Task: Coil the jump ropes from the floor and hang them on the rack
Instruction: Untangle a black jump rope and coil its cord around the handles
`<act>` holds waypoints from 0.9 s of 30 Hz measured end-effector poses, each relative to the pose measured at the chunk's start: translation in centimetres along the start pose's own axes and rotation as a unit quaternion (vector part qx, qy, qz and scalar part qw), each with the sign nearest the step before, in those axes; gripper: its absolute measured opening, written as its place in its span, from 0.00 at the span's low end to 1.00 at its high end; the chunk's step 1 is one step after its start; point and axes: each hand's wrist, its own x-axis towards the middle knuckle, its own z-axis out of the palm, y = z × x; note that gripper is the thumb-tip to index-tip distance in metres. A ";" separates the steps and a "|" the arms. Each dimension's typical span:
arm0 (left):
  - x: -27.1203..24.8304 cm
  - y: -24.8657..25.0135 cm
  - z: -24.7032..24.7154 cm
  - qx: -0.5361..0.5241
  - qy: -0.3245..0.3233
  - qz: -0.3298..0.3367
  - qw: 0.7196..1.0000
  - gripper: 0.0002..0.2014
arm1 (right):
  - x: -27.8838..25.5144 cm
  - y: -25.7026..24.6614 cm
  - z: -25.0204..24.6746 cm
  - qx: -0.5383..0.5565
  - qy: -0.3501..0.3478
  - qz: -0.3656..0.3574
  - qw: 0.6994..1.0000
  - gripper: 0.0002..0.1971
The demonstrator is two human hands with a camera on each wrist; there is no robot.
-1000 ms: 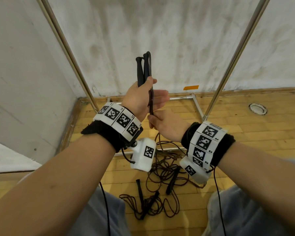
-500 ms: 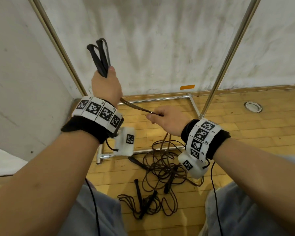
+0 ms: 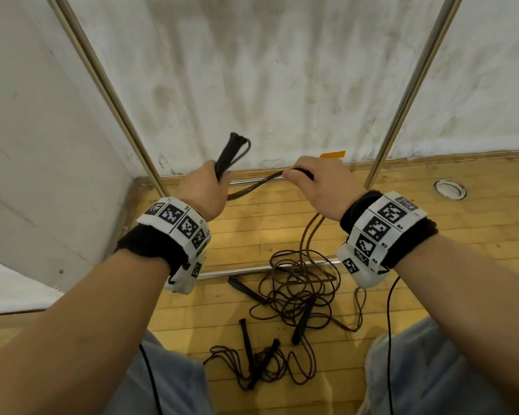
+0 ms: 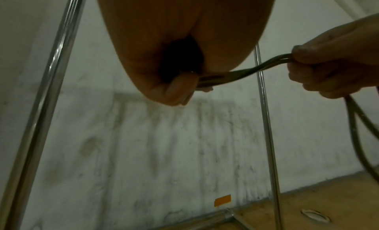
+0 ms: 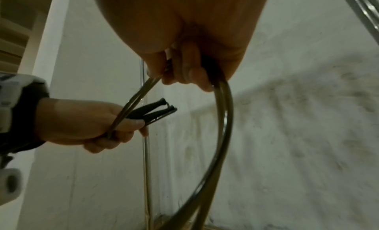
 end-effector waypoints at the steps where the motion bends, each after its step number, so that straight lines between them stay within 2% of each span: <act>1: -0.1 0.1 0.2 0.001 -0.033 0.007 0.999 0.24 | 0.1 0.1 -0.2 -0.004 0.008 0.001 1.000 0.15; 3: -0.7 0.6 0.7 -0.013 -0.095 0.033 0.995 0.31 | 0.4 0.3 -0.4 -0.015 0.030 0.003 0.999 0.14; 6: -2.0 1.6 1.5 0.034 -0.147 0.108 0.983 0.35 | 0.6 0.2 -0.8 -0.026 0.059 -0.011 0.998 0.12; 8: -2.6 2.1 2.1 0.077 -0.173 0.135 0.973 0.29 | 0.7 0.1 -0.9 -0.024 0.070 -0.024 0.997 0.12; 11: -3.3 2.9 2.3 0.078 -0.196 0.142 0.967 0.11 | 0.9 0.2 -1.0 -0.018 0.077 -0.027 0.997 0.12; 12: -3.6 3.2 2.2 0.067 -0.205 0.146 0.965 0.09 | 0.9 0.4 -1.0 -0.012 0.077 -0.019 0.997 0.12; 15: -4.0 3.7 1.8 0.014 -0.233 0.177 0.956 0.17 | 1.1 1.2 -1.2 0.032 0.062 0.031 0.997 0.14; 17: -4.2 3.9 0.9 -0.024 -0.244 0.186 0.951 0.19 | 1.1 1.6 -1.3 0.064 0.037 0.060 0.995 0.16; 20: -4.2 3.9 -0.3 -0.062 -0.239 0.193 0.950 0.16 | 1.3 1.9 -1.7 0.137 -0.008 0.090 0.986 0.16; 23: -4.0 3.8 -1.4 -0.159 -0.198 0.206 0.945 0.06 | 1.6 1.9 -1.9 0.259 -0.032 0.145 0.954 0.14; 24: -3.9 3.8 -1.8 -0.191 -0.180 0.206 0.943 0.06 | 1.5 1.9 -1.8 0.282 -0.036 0.157 0.946 0.13; 27: -3.9 3.9 -2.3 -0.267 -0.118 0.189 0.938 0.08 | 1.2 1.5 -1.0 0.264 -0.045 0.155 0.951 0.17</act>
